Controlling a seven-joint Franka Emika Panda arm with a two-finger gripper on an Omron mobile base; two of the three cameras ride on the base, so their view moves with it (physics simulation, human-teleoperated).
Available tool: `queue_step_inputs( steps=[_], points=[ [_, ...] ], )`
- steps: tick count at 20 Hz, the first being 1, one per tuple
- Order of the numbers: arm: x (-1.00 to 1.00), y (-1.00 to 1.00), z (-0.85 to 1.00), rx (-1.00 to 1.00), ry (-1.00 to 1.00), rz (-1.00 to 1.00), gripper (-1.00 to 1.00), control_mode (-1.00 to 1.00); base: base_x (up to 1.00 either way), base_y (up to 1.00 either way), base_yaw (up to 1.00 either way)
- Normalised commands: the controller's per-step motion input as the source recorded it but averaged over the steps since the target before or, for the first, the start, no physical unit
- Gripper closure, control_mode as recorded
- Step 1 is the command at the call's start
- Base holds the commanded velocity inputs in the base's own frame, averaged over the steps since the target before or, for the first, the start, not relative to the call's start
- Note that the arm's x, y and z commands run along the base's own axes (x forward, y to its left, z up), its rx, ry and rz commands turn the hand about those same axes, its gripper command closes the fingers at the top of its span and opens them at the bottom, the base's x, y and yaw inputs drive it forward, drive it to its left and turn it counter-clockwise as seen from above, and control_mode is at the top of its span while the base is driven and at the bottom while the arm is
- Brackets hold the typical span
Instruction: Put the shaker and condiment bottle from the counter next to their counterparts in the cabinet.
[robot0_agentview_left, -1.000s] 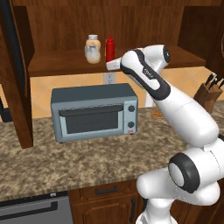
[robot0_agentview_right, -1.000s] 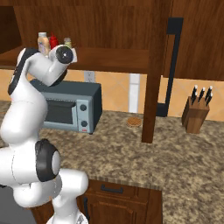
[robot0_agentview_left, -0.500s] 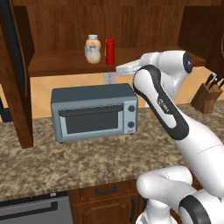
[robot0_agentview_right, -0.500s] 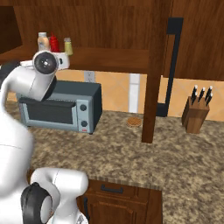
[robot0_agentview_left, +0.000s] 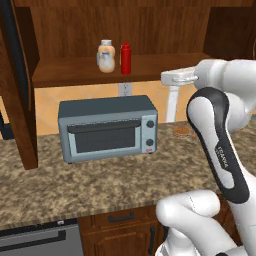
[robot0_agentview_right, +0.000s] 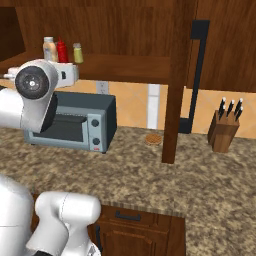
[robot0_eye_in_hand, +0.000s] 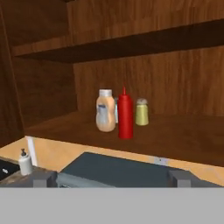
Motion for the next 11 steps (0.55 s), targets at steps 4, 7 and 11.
queue_step_inputs(
  steps=[4,7,11],
  points=[
    [-1.0,-0.69,0.74,0.12,0.0,-0.03,-1.0,-1.0,0.0,0.0,0.0],
    [-1.0,-0.7,0.71,0.13,0.0,0.0,-1.0,-1.0,0.0,0.0,0.0],
    [-1.0,-0.68,0.72,0.12,0.0,0.0,-1.0,-1.0,0.0,0.0,0.0]
  ],
)
